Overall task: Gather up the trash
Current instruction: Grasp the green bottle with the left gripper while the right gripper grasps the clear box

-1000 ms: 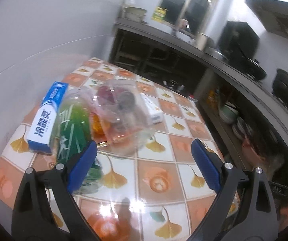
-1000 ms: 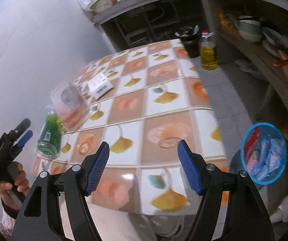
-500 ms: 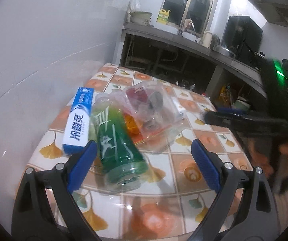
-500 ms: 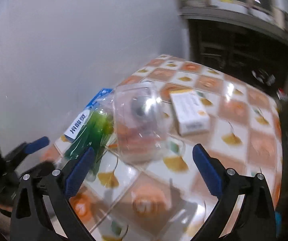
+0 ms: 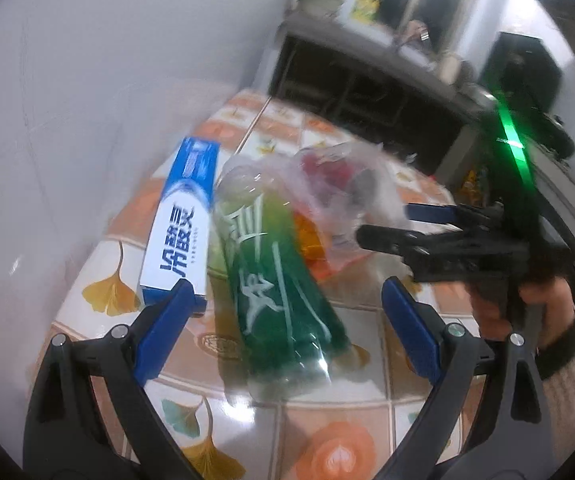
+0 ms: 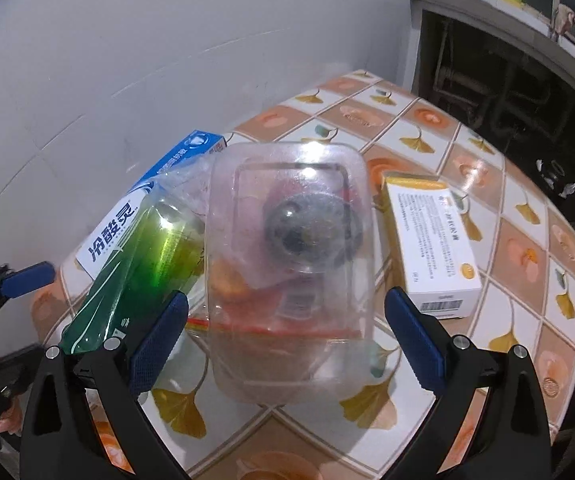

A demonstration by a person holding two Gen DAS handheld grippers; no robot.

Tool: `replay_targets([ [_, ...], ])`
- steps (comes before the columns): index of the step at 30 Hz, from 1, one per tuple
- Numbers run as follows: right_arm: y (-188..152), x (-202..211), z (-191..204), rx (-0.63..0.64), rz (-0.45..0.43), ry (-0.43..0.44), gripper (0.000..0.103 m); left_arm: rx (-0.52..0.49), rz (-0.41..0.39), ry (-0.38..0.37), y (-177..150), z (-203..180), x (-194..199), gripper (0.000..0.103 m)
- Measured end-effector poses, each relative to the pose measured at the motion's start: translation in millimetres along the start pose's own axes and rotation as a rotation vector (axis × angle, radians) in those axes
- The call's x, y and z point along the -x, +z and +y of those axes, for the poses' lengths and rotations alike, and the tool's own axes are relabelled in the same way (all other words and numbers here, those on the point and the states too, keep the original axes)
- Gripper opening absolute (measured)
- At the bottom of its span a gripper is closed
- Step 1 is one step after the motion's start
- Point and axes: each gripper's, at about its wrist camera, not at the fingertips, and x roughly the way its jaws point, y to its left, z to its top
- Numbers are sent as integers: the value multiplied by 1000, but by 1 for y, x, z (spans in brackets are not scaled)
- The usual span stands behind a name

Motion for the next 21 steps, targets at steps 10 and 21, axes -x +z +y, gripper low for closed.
replay_targets([
  [10, 5, -15, -4, -47, 23, 21, 96, 90, 100, 33, 16, 13, -34, 72],
  [21, 1, -14, -5, -52, 0, -1, 87, 102, 158, 55, 18, 12, -42, 62],
])
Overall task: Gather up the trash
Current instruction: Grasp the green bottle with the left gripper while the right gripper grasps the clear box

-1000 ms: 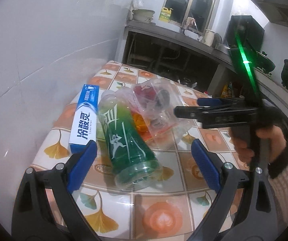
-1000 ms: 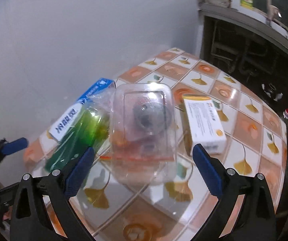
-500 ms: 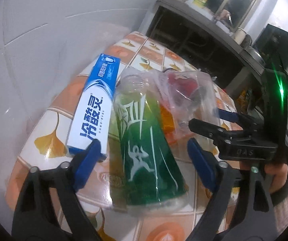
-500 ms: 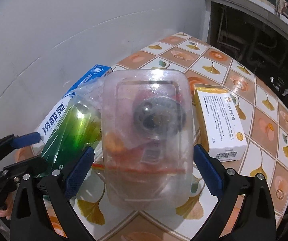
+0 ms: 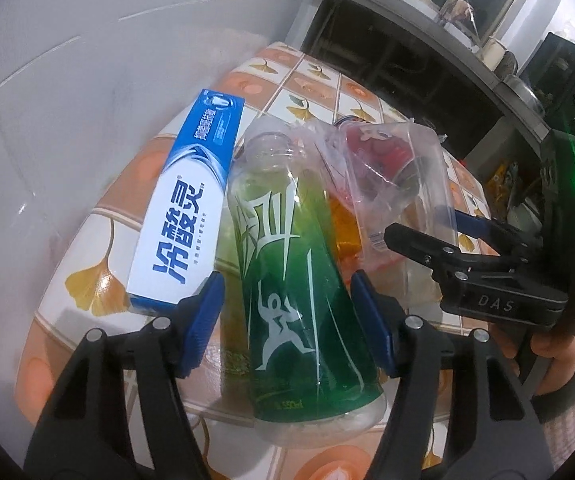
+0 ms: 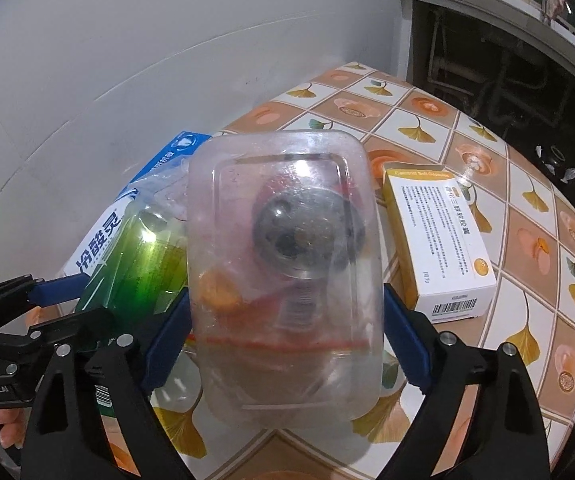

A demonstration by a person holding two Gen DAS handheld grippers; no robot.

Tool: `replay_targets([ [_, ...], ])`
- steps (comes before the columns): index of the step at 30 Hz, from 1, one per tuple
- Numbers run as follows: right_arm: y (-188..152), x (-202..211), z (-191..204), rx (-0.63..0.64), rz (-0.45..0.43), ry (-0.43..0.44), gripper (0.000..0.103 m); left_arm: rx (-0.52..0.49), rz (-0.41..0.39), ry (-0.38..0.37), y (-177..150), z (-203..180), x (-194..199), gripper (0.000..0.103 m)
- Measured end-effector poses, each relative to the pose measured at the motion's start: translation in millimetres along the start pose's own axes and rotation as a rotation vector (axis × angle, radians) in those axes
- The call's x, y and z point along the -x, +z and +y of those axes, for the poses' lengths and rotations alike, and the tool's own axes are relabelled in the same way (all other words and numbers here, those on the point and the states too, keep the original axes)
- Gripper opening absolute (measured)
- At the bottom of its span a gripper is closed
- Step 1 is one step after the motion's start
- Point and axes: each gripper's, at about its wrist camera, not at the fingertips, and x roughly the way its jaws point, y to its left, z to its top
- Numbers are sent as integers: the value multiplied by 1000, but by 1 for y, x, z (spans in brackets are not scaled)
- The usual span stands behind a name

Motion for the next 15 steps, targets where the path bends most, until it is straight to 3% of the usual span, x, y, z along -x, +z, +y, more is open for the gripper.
replay_targets([
  [9, -3, 2, 4, 27, -14, -21, 86, 22, 66, -14, 3, 0, -17, 62],
  [15, -5, 4, 4, 30, -28, -23, 84, 44, 46, -20, 3, 2, -15, 58],
])
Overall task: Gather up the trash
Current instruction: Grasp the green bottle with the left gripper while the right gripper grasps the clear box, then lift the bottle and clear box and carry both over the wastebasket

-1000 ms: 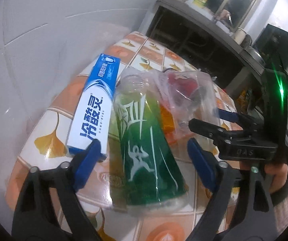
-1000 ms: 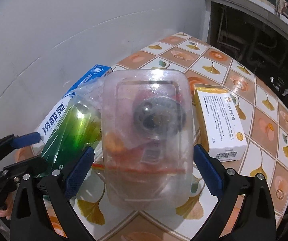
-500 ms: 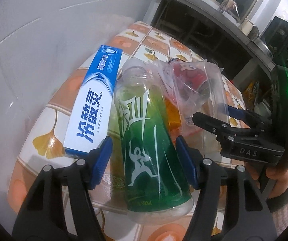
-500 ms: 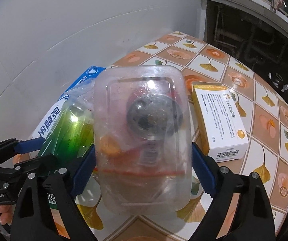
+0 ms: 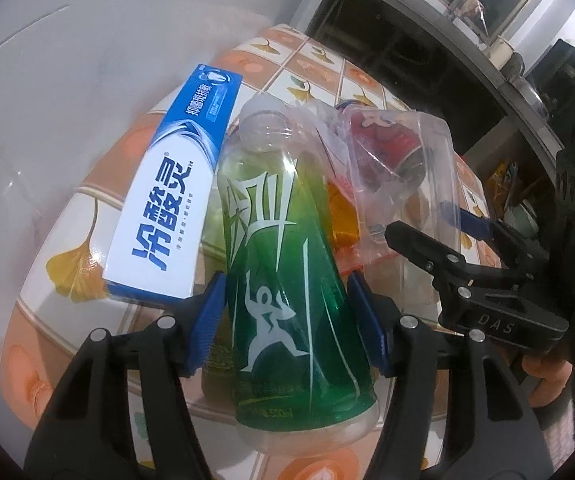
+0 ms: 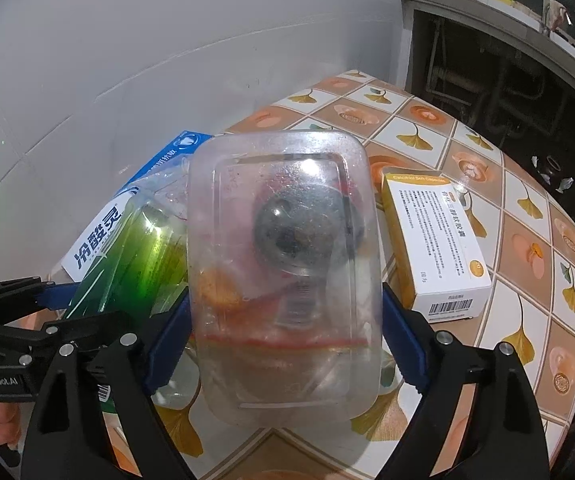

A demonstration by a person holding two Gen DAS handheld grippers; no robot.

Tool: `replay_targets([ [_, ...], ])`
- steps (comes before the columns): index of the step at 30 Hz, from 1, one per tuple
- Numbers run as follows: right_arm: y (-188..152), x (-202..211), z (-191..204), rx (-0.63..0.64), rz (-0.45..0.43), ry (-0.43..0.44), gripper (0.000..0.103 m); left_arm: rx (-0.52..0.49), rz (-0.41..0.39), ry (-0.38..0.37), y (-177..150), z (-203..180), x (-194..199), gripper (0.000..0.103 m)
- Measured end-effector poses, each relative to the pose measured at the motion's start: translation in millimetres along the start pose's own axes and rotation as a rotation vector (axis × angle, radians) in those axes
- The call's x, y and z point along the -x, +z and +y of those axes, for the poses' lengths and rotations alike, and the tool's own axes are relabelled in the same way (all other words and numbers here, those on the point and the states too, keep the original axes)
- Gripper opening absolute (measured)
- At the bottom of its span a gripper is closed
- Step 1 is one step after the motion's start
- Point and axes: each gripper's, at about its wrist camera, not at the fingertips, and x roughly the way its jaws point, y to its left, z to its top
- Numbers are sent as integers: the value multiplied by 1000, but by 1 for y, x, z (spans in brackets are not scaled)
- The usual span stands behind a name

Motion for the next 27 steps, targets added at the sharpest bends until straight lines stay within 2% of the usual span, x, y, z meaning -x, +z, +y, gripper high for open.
replay_targets([
  [19, -7, 17, 8, 25, -46, -12, 83, 52, -141, -3, -1, 10, 36, 55],
  [27, -10, 30, 7, 8, -68, -15, 82, 71, -181, -39, -2, 17, 48, 53],
])
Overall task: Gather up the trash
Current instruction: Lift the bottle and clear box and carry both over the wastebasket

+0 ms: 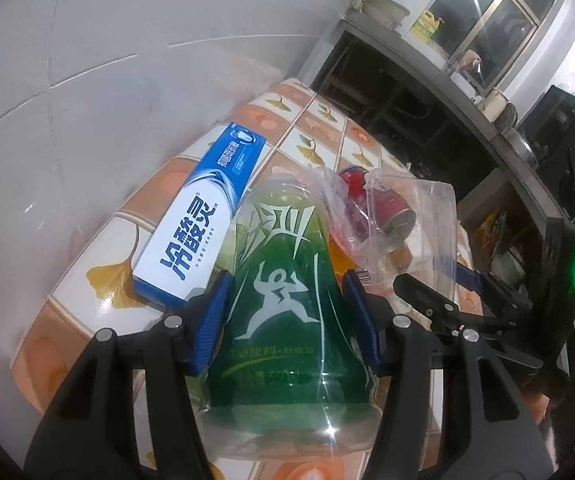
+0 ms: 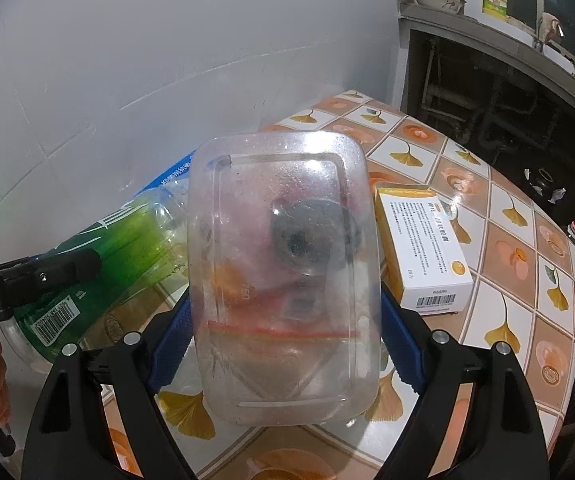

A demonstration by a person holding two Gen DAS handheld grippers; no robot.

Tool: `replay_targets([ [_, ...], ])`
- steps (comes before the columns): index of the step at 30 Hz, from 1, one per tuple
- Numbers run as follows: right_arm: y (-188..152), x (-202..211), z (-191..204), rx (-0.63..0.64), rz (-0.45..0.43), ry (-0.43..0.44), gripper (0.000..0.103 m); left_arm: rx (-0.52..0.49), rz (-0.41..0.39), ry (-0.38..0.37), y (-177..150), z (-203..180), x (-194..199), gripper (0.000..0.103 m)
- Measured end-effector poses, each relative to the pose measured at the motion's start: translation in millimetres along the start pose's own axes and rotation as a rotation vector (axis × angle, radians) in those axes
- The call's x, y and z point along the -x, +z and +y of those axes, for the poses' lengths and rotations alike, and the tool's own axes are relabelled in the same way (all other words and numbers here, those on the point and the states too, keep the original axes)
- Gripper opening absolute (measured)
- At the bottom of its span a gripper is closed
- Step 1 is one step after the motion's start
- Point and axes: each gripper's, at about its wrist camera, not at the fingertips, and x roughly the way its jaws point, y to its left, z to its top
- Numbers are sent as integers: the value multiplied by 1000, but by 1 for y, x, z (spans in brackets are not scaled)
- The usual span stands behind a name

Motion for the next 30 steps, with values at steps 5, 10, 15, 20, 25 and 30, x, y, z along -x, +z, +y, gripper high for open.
replay_targets([
  [5, -2, 10, 0, -13, -18, 1, 82, 18, -19, -42, -3, 3, 8, 53],
  [10, -4, 20, -3, -27, -40, 4, 82, 14, -30, -62, -9, 1, 15, 53],
  [15, -7, 31, -4, -40, -56, 7, 82, 1, -41, -79, -14, 0, 24, 53],
  [20, -10, 42, -5, -55, -78, 13, 82, -10, -48, -80, -18, 0, 35, 53],
  [25, -10, 54, -8, -74, -104, 26, 82, -21, -71, -81, -20, -1, 52, 53],
  [30, -9, 71, -9, -85, -138, 36, 82, -29, -112, -83, -19, -5, 73, 53],
])
